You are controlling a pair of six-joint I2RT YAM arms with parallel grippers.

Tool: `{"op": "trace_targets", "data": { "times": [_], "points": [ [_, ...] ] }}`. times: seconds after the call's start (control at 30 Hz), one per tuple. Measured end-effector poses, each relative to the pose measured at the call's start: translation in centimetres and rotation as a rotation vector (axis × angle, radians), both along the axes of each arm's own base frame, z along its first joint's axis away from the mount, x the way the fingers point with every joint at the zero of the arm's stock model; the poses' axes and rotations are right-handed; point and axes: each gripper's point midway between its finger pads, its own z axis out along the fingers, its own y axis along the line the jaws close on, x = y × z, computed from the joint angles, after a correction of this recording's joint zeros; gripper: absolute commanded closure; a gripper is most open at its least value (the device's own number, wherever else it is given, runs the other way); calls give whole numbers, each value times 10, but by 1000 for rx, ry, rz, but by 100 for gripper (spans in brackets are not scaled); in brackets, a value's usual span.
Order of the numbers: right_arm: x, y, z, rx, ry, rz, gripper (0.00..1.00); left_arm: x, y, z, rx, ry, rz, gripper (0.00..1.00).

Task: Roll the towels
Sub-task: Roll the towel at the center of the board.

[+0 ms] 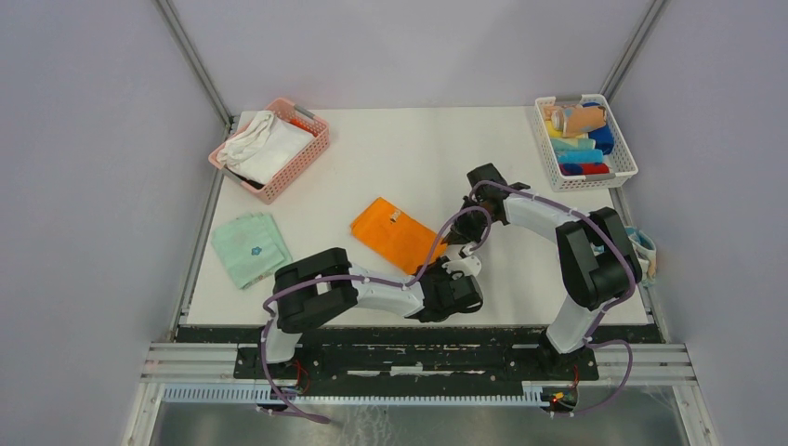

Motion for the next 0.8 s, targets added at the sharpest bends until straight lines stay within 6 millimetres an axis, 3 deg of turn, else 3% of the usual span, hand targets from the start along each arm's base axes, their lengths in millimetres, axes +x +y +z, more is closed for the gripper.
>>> {"op": "trace_targets", "data": {
  "times": [0.07, 0.27, 0.5, 0.53, 0.63, 0.8],
  "points": [
    [0, 0, 0, 2, -2, 1, 85, -1, -1, -1, -5, 7, -3, 97],
    [5, 2, 6, 17, -44, 23, 66, -5, -2, -3, -108, 118, -27, 97],
    [25, 5, 42, 121, -255, 25, 44, 5, 4, -4, -448, 396, 9, 97],
    [26, 5, 46, 134, -286, 25, 42, 17, 11, -4, -509, 427, 45, 97],
    [28, 4, 52, 159, -350, 30, 40, 28, 13, -4, -655, 524, 74, 97],
    [21, 7, 44, 201, -389, 57, 41, 37, 16, -4, -909, 684, 125, 97]
  ]
}}
